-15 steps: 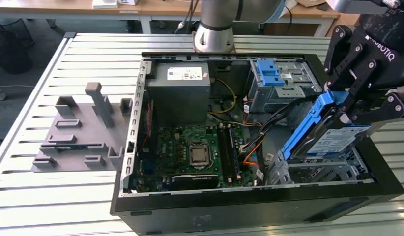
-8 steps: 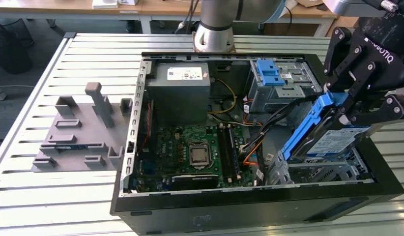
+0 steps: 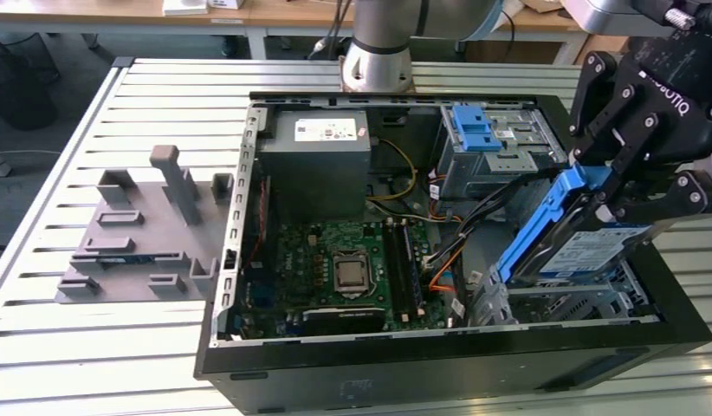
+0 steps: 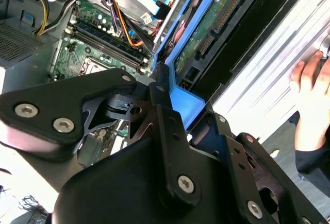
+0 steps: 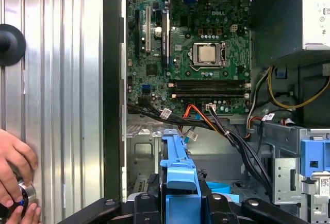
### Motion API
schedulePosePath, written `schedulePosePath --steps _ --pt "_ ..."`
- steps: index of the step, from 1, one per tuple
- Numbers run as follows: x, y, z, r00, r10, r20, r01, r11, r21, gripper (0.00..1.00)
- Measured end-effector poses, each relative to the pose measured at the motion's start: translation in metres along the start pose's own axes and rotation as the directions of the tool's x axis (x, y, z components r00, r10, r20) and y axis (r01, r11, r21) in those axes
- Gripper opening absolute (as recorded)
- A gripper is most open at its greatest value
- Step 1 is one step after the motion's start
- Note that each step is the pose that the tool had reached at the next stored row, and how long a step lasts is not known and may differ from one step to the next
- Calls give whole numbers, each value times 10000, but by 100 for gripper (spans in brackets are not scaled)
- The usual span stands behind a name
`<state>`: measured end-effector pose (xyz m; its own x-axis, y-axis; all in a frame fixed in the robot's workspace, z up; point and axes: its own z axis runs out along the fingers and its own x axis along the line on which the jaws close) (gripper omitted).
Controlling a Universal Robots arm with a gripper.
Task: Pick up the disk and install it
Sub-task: 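Insert the disk into the insertion slot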
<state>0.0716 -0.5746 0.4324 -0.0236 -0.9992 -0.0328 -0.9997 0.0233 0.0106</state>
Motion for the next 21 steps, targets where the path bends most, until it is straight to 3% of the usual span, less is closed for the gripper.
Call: schedulePosePath --steps 21 --pt "2 -1 73 10000 0 1 0 10000 0 36"
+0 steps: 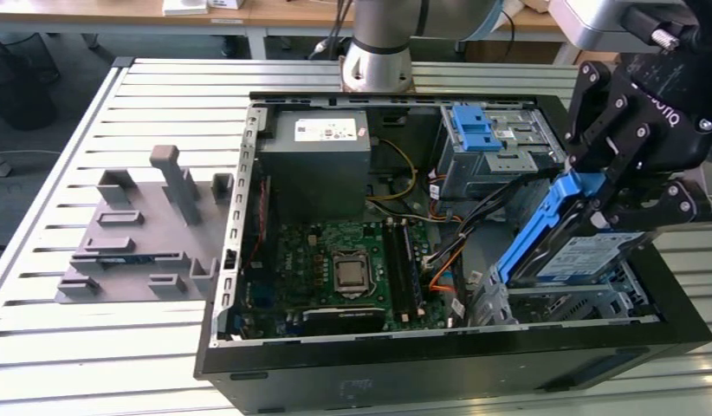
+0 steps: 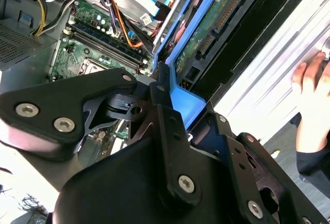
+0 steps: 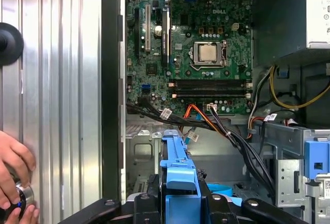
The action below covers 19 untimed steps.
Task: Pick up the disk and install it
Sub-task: 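Insert the disk into the insertion slot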
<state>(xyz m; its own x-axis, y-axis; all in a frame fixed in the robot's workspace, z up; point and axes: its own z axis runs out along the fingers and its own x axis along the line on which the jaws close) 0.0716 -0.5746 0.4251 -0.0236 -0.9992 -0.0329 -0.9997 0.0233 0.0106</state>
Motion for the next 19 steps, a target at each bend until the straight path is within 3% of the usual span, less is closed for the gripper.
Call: schedulePosePath --steps 19 --pt "2 -1 63 10000 0 -1 0 10000 0 36"
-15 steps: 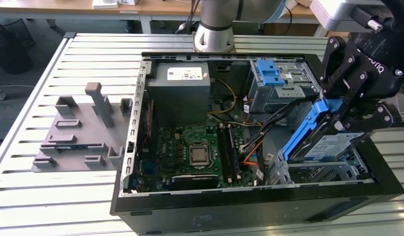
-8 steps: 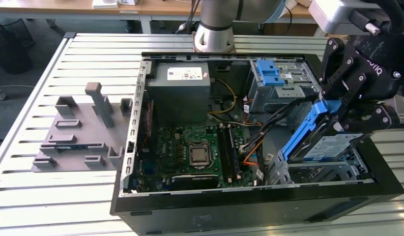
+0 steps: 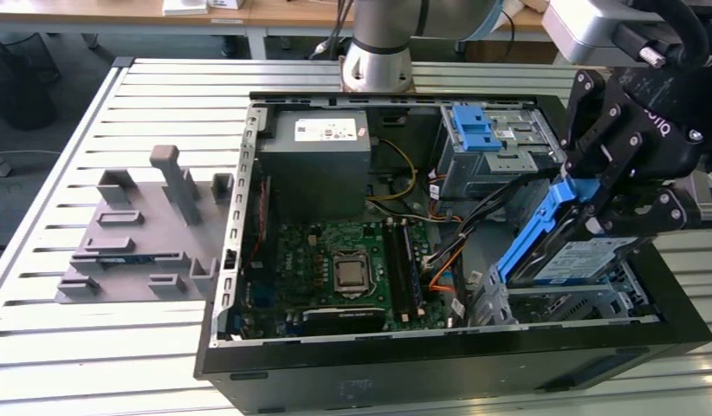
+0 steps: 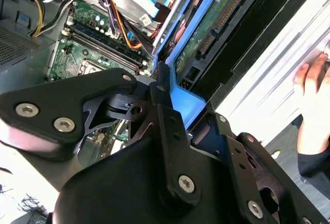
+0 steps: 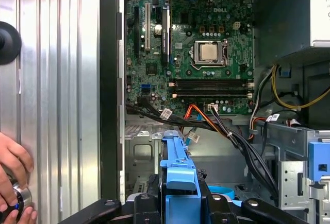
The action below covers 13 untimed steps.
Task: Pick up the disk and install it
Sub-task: 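Insert the disk into the insertion slot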
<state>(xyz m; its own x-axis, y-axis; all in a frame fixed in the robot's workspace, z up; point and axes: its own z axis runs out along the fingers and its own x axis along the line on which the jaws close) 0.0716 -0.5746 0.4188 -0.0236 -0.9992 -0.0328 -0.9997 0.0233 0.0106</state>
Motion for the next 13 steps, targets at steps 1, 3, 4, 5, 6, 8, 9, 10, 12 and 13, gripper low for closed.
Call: schedulePosePath --steps 1,3,4,5,6,8,9,10,12,13 --pt "0 0 2 10000 0 1 0 10000 0 36" --pt "0 0 5 10000 0 0 0 10000 0 36" --pt "0 0 7 10000 0 0 0 10000 0 36" --pt "0 0 9 10000 0 0 0 10000 0 36" --pt "0 0 11 10000 0 0 0 10000 0 36" --pt "1 0 16 10000 0 0 0 10000 0 36" --pt "1 0 18 10000 0 1 0 10000 0 36" --pt "1 0 21 10000 0 1 0 10000 0 36" --pt "1 0 27 10000 0 1 0 10000 0 36" --pt "1 0 30 10000 0 0 0 10000 0 36"
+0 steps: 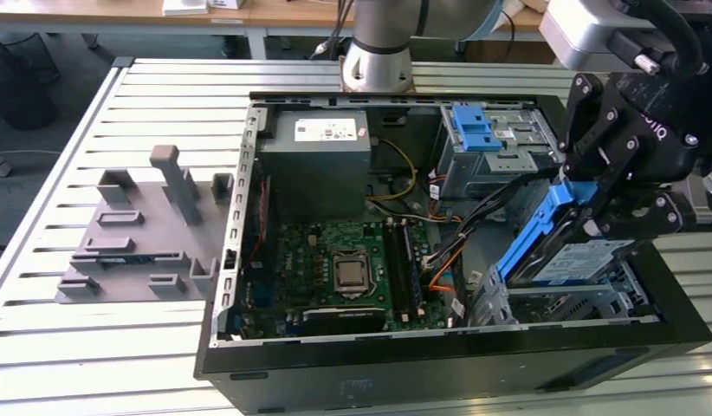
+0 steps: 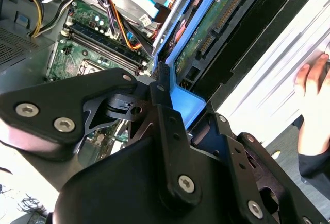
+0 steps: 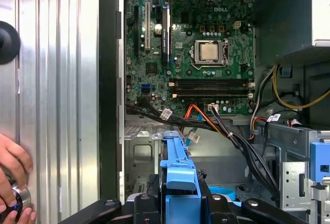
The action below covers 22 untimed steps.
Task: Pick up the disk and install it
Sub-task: 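Insert the disk into the insertion slot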
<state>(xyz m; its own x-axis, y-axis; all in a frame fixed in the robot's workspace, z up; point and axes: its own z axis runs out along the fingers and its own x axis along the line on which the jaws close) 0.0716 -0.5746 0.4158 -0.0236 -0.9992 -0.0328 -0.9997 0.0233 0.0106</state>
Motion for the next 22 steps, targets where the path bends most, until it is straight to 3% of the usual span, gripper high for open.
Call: schedulePosePath --steps 22 --pt "2 0 45 10000 0 1 0 10000 0 36"
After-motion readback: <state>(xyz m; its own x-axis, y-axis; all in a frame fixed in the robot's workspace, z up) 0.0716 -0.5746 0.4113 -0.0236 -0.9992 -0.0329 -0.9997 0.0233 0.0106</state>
